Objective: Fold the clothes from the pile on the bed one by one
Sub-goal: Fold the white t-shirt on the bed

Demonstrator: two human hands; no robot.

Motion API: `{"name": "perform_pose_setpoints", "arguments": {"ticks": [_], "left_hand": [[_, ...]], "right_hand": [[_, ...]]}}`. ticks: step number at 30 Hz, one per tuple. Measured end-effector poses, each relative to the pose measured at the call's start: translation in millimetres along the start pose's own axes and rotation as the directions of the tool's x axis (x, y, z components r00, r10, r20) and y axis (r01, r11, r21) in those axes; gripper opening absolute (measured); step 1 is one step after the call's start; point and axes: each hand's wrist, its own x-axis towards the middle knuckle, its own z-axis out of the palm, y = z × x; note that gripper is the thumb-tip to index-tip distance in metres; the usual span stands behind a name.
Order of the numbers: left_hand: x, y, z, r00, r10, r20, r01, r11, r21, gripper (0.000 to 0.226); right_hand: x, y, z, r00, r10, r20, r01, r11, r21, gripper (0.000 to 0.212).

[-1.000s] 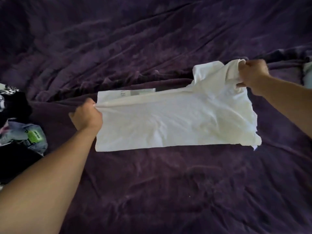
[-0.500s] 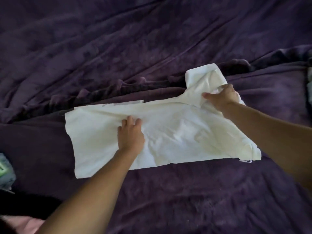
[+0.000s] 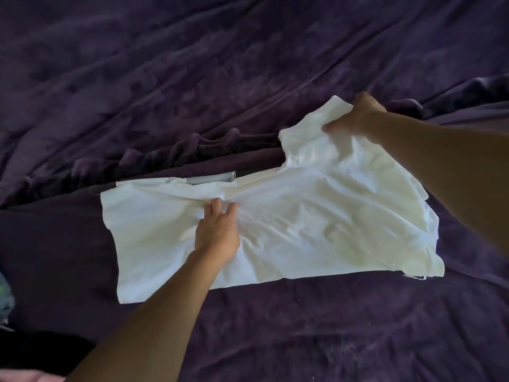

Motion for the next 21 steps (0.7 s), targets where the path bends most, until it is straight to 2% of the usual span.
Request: {"name": "perform_pose_setpoints", "arguments": {"ticks": [2,4,5,7,8,9,10,12,13,15,17,19,21], "left_hand": [[1.6,-0.4,-1.2,1.000,-0.009,0.018,0.009,1.000,0.003,0.054],[1.4,-1.6,-4.2,0.999,-0.008,0.046,0.008,1.000,0.000,0.054],[0.6,-2.6,-5.9,0.998,-0.005,0.063,0.005,1.000,-0.004,0.054],[-0.6,-4.5,-11.2,0.996,-0.005,0.087,0.007,1.000,-0.021,0.053],[-1.1,-4.5,-14.9,0.995,-0.010,0.099,0.014,0.999,-0.043,0.053],[-1.4,-4.2,-18.1,0.994,-0.014,0.110,0.022,0.997,-0.070,0.053],[-1.7,-3.6,-20.8,0.993,-0.018,0.116,0.029,0.995,-0.092,0.053],[-3.5,-0.3,-25.0,0.995,-0.028,0.093,0.039,0.992,-0.121,0.050],[-5.5,2.2,-25.8,0.998,-0.039,0.055,0.046,0.989,-0.139,0.047],[-12.1,9.4,-25.7,0.996,-0.071,-0.055,0.060,0.982,-0.179,0.038],[-20.7,20.2,-26.2,0.980,-0.064,-0.188,0.026,0.979,-0.201,0.028],[-26.8,35.4,-26.2,0.940,0.046,-0.339,-0.115,0.976,-0.185,0.023],[-28.0,57.6,-25.0,0.848,0.250,-0.467,-0.323,0.943,-0.081,0.029]], "right_hand": [[1.0,-2.2,-0.5,1.000,-0.020,-0.023,0.019,0.999,-0.029,0.085],[2.5,-2.7,-12.0,1.000,-0.023,-0.005,0.023,0.993,0.117,0.071],[-2.8,-2.1,-19.2,0.996,-0.082,-0.022,0.084,0.978,0.189,0.058],[-29.8,8.5,-36.0,0.964,-0.245,-0.100,0.260,0.946,0.192,0.028],[-52.2,16.6,-44.3,0.921,-0.354,-0.162,0.377,0.916,0.137,0.019],[-72.4,29.3,-48.5,0.842,-0.488,-0.228,0.516,0.853,0.079,0.014],[-92.4,45.2,-49.0,0.733,-0.627,-0.266,0.653,0.757,0.016,0.010],[-110.6,89.7,-32.9,0.518,-0.830,-0.207,0.817,0.552,-0.168,0.018],[-111.6,114.8,-20.1,0.461,-0.878,-0.127,0.839,0.478,-0.259,0.025],[-112.7,159.8,7.2,0.435,-0.900,0.037,0.834,0.387,-0.394,0.030],[-116.3,191.6,30.1,0.439,-0.890,0.122,0.813,0.336,-0.475,0.032],[-123.3,203.0,36.5,0.501,-0.858,0.109,0.784,0.397,-0.478,0.030],[-130.3,201.8,34.5,0.567,-0.823,0.034,0.754,0.502,-0.422,0.032]]}}
